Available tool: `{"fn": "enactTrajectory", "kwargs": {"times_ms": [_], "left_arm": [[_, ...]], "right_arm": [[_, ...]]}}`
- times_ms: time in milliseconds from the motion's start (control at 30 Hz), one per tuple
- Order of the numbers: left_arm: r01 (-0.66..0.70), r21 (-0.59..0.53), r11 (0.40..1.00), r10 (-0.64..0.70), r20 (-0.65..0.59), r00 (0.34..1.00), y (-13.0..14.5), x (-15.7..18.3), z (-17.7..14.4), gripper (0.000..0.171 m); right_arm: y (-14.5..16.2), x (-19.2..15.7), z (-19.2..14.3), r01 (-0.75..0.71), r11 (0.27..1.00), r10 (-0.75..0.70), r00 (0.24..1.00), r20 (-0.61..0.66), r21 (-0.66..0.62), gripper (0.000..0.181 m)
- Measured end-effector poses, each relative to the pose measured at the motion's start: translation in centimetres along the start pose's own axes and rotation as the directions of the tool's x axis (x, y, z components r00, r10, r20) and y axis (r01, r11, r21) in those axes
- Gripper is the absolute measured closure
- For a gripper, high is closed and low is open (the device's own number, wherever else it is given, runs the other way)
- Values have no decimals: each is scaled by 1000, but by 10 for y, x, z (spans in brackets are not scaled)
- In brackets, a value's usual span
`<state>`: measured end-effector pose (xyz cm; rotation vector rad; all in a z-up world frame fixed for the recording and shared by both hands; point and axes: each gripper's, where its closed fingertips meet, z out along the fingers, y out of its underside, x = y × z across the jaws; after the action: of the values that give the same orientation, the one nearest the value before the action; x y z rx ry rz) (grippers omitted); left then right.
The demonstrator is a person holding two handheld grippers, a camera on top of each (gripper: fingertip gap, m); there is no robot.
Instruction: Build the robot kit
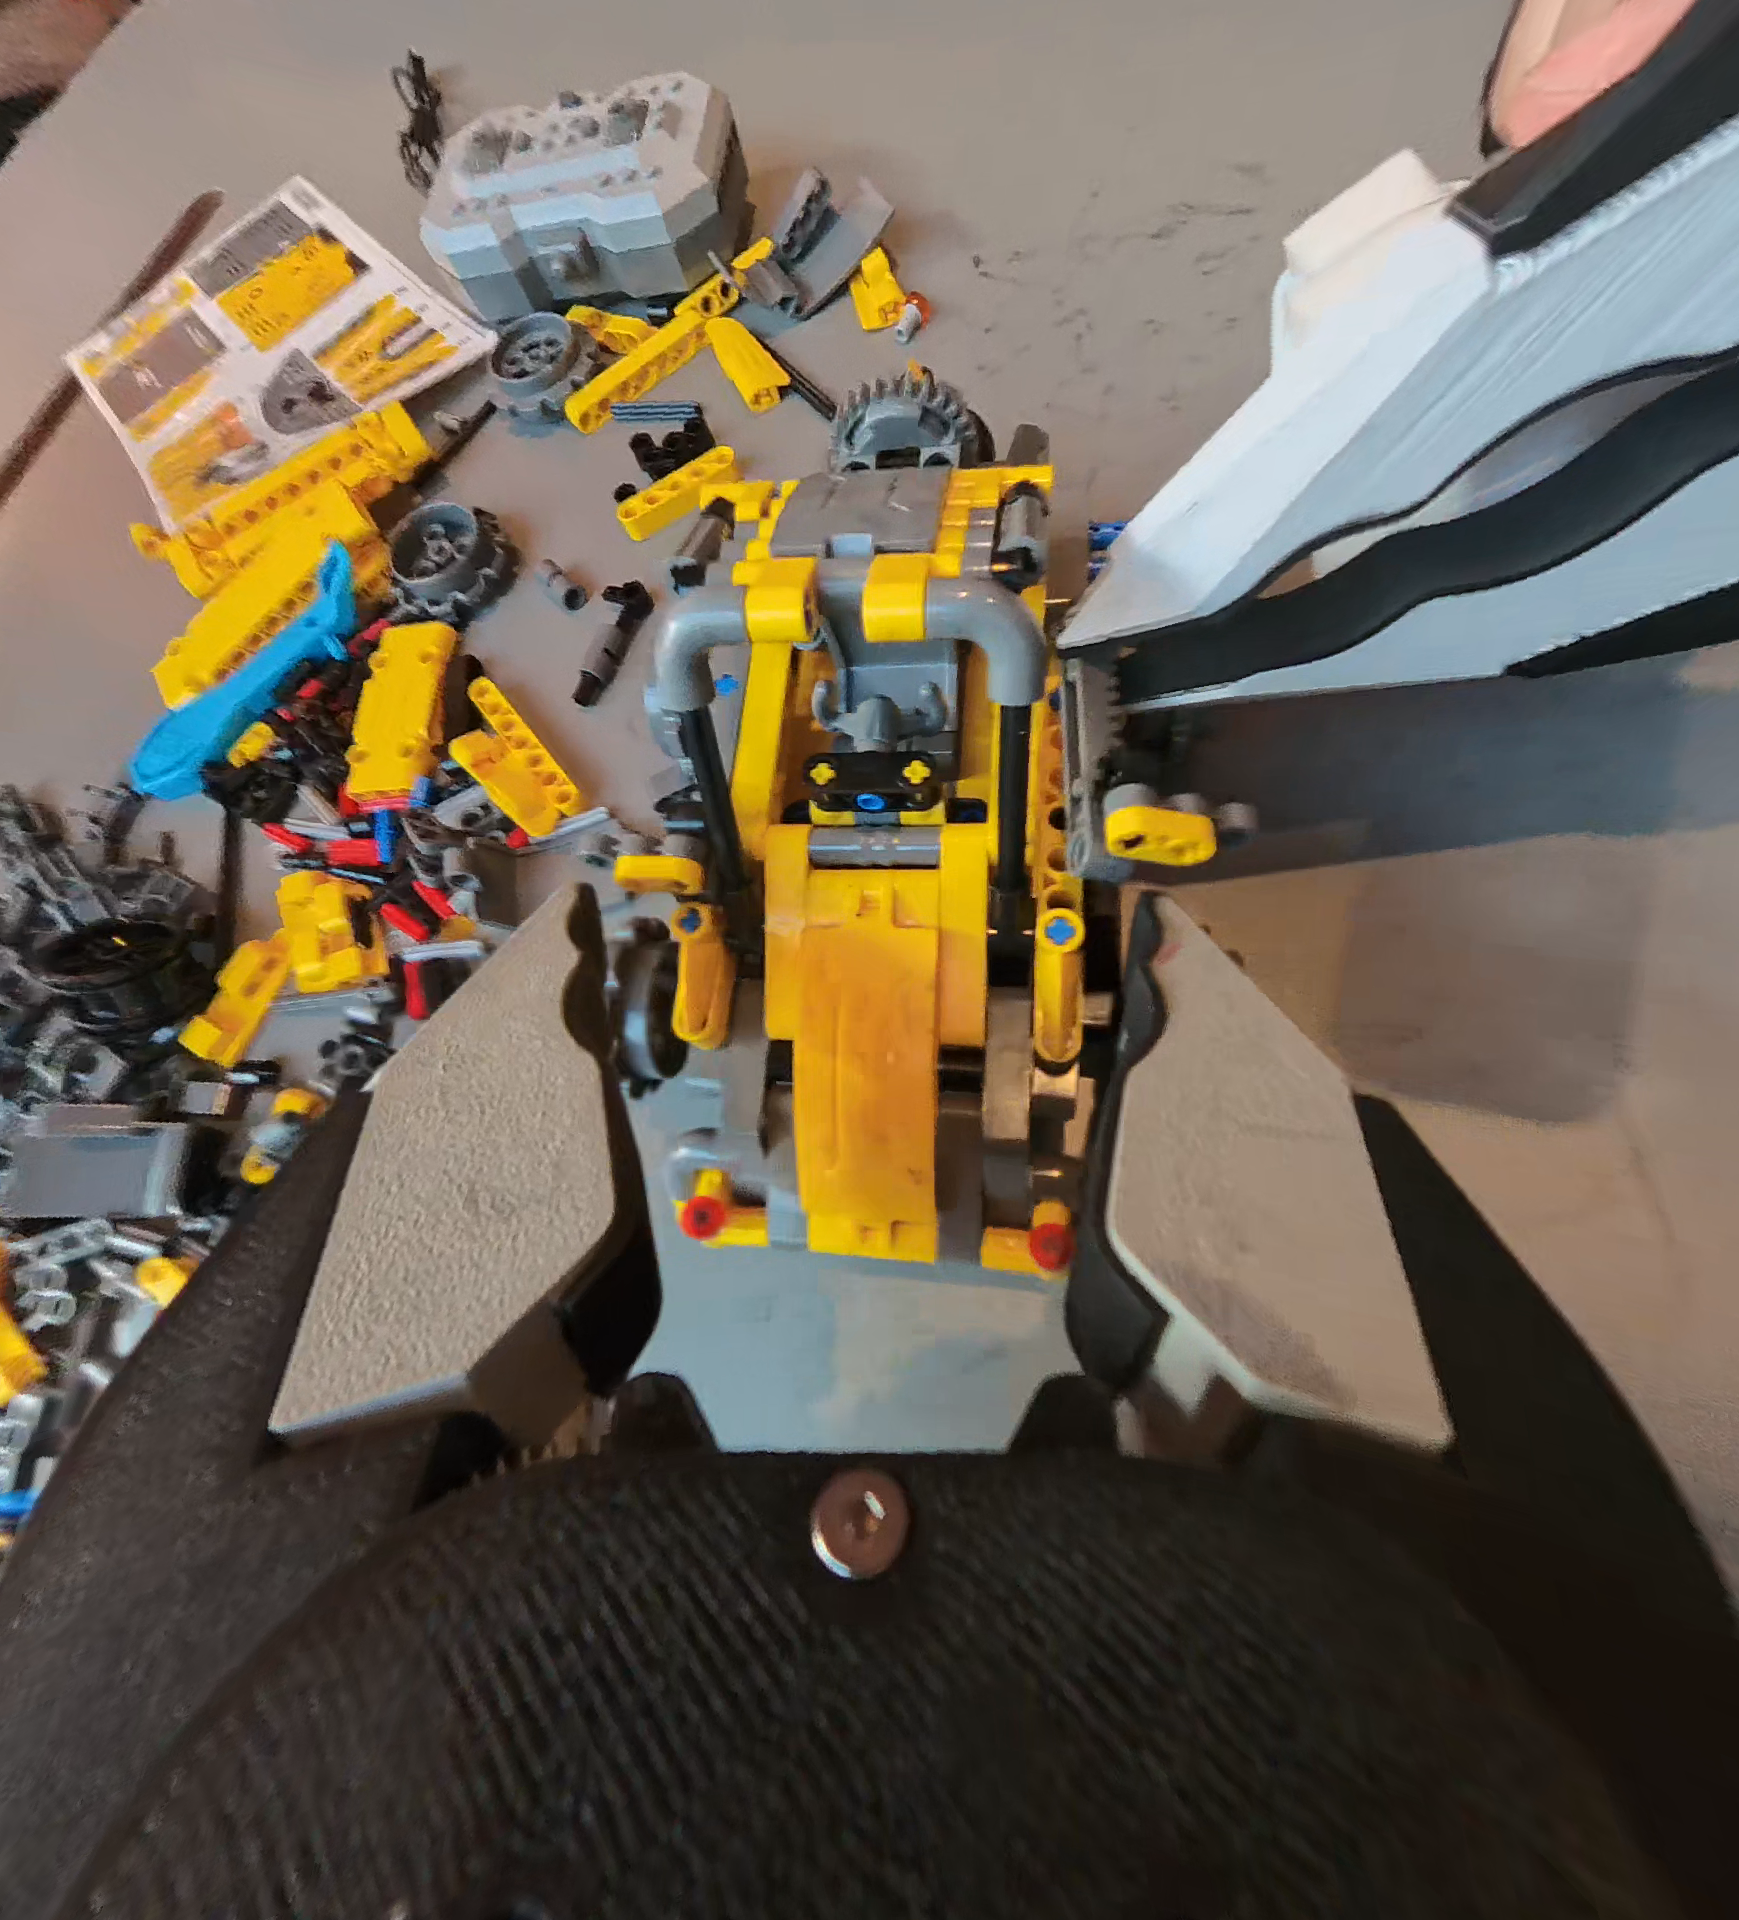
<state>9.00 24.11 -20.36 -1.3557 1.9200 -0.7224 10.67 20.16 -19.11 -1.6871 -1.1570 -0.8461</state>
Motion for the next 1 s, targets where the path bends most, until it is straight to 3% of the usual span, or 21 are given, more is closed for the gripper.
{"fn": "enactTrajectory", "kwargs": {"times_ms": [233,400,733,1000], "left_arm": [[-84,-25,996,82,-71,994,0,-2,9,62],[-39,-36,999,33,-149,988,3,-5,22,63],[34,28,999,-29,-175,984,0,-5,23,68],[70,72,995,-54,-195,979,-3,-4,22,67]], "right_arm": [[0,0,1,26,999,-24,998,58,-36,171],[3,1,5,51,994,-37,989,143,-93,171],[4,-1,7,-88,984,140,915,378,-153,172],[5,-1,6,16,981,77,882,465,-192,172]]}}
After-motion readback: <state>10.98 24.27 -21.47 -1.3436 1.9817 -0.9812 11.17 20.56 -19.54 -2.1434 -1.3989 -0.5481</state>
